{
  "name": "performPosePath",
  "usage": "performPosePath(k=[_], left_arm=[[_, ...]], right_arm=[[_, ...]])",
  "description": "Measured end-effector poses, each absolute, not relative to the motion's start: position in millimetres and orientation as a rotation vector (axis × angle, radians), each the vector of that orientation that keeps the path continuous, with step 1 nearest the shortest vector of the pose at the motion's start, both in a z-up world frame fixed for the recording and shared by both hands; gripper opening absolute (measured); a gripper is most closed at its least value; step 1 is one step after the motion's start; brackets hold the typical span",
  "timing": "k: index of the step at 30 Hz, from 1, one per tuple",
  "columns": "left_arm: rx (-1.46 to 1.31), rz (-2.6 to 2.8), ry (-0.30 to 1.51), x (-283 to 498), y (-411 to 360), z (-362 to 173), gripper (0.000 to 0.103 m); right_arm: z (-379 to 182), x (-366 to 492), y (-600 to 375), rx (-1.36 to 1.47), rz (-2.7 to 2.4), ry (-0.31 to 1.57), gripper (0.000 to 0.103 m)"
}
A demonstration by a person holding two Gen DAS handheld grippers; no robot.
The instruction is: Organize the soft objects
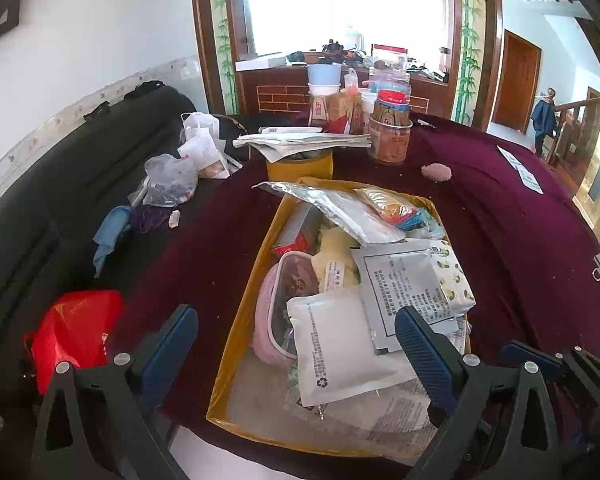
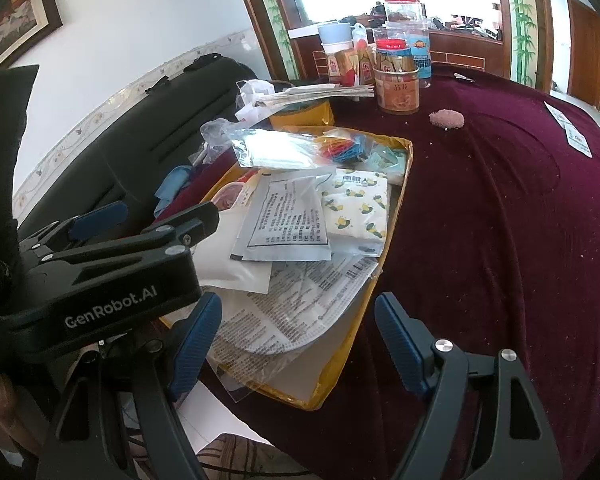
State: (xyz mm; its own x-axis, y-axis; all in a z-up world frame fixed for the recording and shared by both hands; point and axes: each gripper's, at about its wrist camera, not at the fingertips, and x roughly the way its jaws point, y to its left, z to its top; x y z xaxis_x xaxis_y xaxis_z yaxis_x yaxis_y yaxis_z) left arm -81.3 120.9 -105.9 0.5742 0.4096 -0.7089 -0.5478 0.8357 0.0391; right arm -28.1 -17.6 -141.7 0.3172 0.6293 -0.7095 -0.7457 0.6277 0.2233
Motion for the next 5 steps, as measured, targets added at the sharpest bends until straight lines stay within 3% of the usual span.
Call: performPosePath(k=[5], left_arm=[[-0.169, 0.572, 0.756, -81.8, 117.9, -104.7, 0.101]], right_arm=[[-142.6, -26.8, -14.7, -0.155, 0.902, 0.855, 0.078]])
